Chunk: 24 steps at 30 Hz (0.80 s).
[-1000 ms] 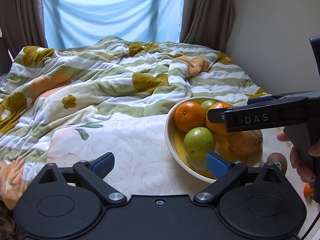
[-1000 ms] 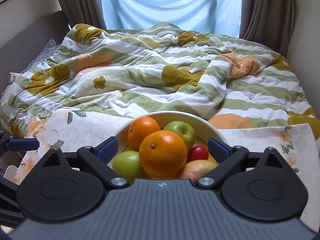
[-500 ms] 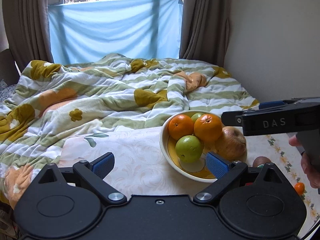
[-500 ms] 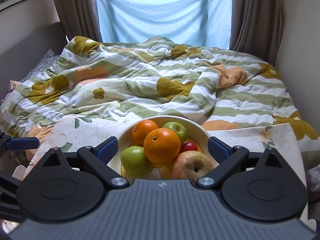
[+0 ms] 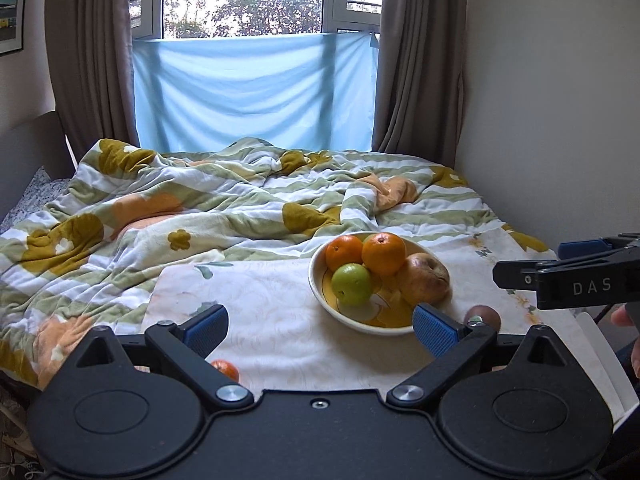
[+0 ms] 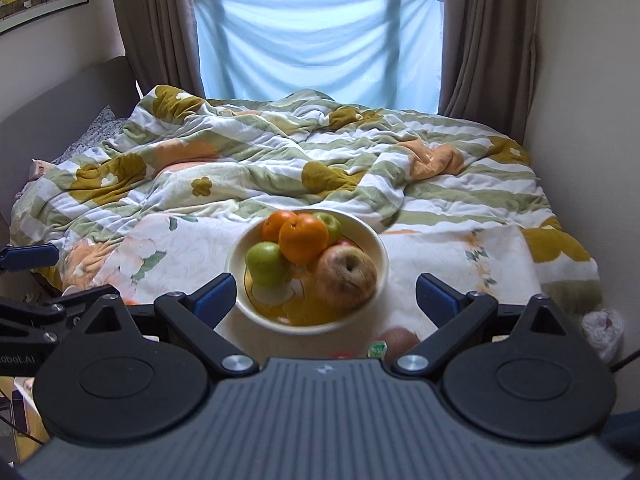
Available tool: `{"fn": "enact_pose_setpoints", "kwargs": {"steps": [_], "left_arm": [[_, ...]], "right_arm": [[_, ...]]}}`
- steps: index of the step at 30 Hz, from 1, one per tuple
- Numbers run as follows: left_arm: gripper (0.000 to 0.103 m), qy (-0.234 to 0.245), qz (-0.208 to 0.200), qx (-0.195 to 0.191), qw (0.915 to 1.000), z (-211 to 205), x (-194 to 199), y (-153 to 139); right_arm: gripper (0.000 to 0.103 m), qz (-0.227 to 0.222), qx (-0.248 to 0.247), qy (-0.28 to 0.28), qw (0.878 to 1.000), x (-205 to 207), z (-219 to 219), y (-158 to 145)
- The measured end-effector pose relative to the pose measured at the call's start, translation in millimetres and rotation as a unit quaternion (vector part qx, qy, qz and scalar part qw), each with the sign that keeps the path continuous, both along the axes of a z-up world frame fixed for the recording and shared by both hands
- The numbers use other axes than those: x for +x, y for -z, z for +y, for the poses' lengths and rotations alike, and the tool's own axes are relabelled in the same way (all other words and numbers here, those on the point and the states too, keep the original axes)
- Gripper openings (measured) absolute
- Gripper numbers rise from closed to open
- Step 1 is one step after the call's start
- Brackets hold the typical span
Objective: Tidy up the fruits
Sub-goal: 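Withdraw both tools from the plate toward the loose fruit, then grasp a small tangerine with the left tool while the right tool grasps the red tomato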
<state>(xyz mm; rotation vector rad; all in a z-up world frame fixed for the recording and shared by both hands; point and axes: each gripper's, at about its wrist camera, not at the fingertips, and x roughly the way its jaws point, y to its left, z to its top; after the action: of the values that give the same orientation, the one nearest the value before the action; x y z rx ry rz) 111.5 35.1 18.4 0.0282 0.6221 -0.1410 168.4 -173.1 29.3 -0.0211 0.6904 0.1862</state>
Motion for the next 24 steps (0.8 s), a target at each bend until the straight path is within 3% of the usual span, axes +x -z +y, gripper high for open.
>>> {"fn": "enact_pose_setpoints", "kwargs": {"steps": [6, 12, 24], "left_arm": [[0.103, -0.012, 0.000, 0.009, 0.9999, -4.6, -27.1, 13.4], [0.103, -0.026, 0.021, 0.031, 0.9990, 4.4, -33.2, 40.5], [0.102, -0.067, 0.072, 0.046, 0.9941, 56.7, 6.8, 103.0]], "right_arm": [[0.103, 0.008, 0.003, 0.019, 1.000, -35.9, -12.9, 10.8], [0.103, 0.034, 0.005, 0.034, 0.999, -58.2, -22.9, 40.1], [0.103, 0.054, -0.001, 0.059, 0.997, -55.7, -4.0, 112.0]]}}
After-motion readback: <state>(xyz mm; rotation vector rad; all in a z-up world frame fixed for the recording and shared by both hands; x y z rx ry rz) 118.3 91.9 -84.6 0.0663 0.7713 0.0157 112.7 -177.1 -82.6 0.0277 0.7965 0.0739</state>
